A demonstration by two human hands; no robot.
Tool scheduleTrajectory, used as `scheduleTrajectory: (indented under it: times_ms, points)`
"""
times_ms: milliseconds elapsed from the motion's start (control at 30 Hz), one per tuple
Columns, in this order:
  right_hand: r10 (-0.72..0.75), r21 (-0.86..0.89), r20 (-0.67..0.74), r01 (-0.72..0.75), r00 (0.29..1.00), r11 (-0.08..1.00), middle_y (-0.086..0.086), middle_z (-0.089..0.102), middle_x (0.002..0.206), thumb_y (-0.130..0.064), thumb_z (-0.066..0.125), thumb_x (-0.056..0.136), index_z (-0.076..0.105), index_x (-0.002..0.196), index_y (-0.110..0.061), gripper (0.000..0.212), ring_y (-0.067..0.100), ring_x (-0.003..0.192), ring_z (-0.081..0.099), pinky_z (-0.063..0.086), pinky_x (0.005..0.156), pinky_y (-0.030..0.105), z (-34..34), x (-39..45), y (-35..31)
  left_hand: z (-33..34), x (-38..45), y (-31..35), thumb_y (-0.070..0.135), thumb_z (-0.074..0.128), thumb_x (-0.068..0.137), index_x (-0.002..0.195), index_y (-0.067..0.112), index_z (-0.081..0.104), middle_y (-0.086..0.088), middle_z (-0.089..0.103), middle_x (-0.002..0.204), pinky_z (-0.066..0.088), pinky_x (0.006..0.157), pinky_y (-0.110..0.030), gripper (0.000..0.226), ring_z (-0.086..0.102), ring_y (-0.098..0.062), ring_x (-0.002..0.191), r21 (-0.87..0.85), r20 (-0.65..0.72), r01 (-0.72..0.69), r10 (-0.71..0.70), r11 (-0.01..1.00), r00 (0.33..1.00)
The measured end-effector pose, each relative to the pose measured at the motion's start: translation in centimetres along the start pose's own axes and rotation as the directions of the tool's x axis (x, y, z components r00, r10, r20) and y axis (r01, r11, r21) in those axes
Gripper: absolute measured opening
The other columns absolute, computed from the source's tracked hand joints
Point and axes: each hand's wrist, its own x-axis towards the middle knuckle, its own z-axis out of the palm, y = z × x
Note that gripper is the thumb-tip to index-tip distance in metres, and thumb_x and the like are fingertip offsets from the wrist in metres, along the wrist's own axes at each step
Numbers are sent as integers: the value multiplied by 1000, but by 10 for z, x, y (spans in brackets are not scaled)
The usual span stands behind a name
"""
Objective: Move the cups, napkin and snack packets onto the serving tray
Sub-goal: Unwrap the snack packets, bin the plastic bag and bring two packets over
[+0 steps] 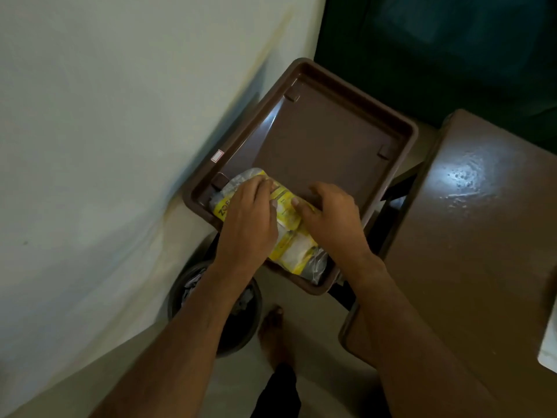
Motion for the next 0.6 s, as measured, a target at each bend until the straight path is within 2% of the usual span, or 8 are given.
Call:
scheduleTrajectory:
  times_ms: [67, 200, 233, 367, 467, 600]
  points:
    - [15, 22, 88, -17, 996, 1000, 12, 71, 119, -45, 69, 96, 64, 125, -8, 47, 31, 111, 66, 55, 91, 44, 6, 6, -1, 4, 0, -5, 14, 46, 109, 143, -3, 54, -20, 55, 149, 45, 115, -45, 39, 52, -34, 139, 16, -6, -28, 29, 999, 1000]
    - [103, 148, 178, -130, 979, 980, 10, 67, 133, -46, 74, 92, 58, 141, -11, 62, 27, 123, 63, 52, 95, 36, 7, 15, -1, 10, 3, -11, 13, 45, 109, 141, -3, 57, -19, 57, 144, 48, 111, -50, 37, 55, -33, 136, -2, -39, -80, 80, 997, 996]
    - [146, 186, 207, -185, 968, 965, 8, 68, 131, -46, 76, 90, 60, 139, -12, 62, 26, 121, 64, 53, 95, 36, 6, 18, -1, 11, 5, -12, 13, 44, 109, 141, -3, 57, -19, 57, 145, 48, 112, -50, 37, 54, -33, 137, -8, -41, -94, 94, 996, 995]
    - [251, 318, 261, -328, 932, 889, 2, 77, 100, -40, 82, 85, 74, 115, -12, 42, 21, 96, 76, 63, 84, 39, -1, 27, 4, 13, 12, -10, 23, 45, 110, 147, 0, 52, -17, 52, 152, 43, 118, -50, 44, 48, -31, 144, -52, -86, -110, 105, 993, 991]
    - [273, 416, 278, -371, 921, 830, 6, 77, 105, -30, 83, 86, 73, 119, -10, 40, 23, 96, 76, 62, 92, 48, -11, 28, 6, 13, 18, -5, 38, 50, 109, 152, 7, 45, -14, 44, 159, 44, 118, -48, 54, 42, -28, 149, -154, -162, -27, 2, 988, 987]
    - [221, 539, 337, -380, 915, 751, 6, 79, 104, -18, 80, 90, 73, 122, -11, 33, 21, 91, 79, 65, 88, 46, -29, 22, 11, 15, 24, 5, 49, 53, 106, 158, 10, 35, -7, 32, 164, 47, 116, -41, 67, 40, -18, 148, -408, -220, 124, -229, 904, 948]
